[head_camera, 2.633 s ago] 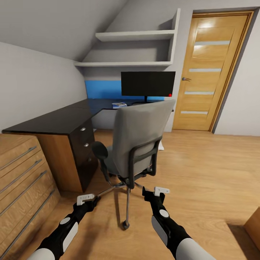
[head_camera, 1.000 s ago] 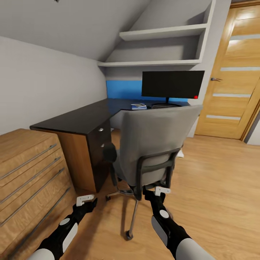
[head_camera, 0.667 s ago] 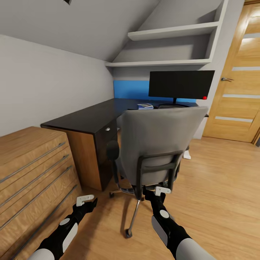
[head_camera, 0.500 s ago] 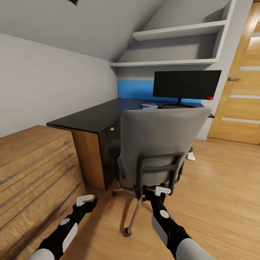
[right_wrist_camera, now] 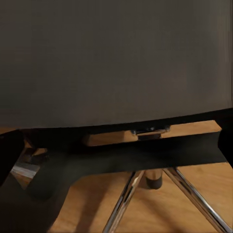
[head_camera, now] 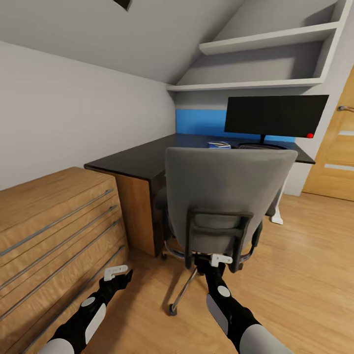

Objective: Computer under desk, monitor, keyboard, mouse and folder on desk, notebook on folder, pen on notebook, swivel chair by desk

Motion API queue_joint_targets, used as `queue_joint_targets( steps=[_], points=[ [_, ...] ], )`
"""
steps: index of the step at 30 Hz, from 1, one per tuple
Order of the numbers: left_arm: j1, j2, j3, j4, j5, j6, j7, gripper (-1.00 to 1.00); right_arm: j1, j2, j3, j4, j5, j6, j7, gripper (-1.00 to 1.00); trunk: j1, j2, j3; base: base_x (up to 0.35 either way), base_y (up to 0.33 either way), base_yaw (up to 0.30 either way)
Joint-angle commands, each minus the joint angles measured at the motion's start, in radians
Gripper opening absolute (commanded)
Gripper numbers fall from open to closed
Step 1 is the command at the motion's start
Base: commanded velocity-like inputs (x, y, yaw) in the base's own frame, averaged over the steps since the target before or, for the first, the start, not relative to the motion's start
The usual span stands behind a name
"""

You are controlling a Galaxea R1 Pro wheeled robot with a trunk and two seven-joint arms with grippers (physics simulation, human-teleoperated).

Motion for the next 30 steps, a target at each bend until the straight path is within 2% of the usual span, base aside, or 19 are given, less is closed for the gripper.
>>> queue_joint_targets(
  steps=[1, 8, 26, 30],
  points=[
    [-0.001, 0.0, 0.0, 0.001, 0.01, -0.002, -0.006, 1.0, -0.001, -0.001, 0.008, 0.001, -0.01, -0.005, -0.007, 1.0, 0.0, 0.0, -0.001, -0.055, 0.084, 0.022],
    [-0.001, 0.0, 0.0, 0.001, 0.01, -0.002, -0.006, 1.0, -0.001, -0.001, 0.008, 0.001, -0.01, -0.005, -0.007, 1.0, 0.0, 0.0, -0.001, -0.024, 0.037, 0.05],
    [-0.001, -0.001, 0.0, 0.001, 0.01, -0.002, -0.006, 1.0, -0.001, -0.001, 0.008, 0.001, -0.01, -0.005, -0.007, 1.0, 0.0, 0.0, -0.001, -0.001, 0.001, 0.184],
    [-0.001, -0.001, 0.0, 0.001, 0.01, -0.002, -0.006, 1.0, -0.001, -0.001, 0.008, 0.001, -0.01, -0.005, -0.007, 1.0, 0.0, 0.0, -0.002, -0.02, 0.0, 0.063]
  ],
)
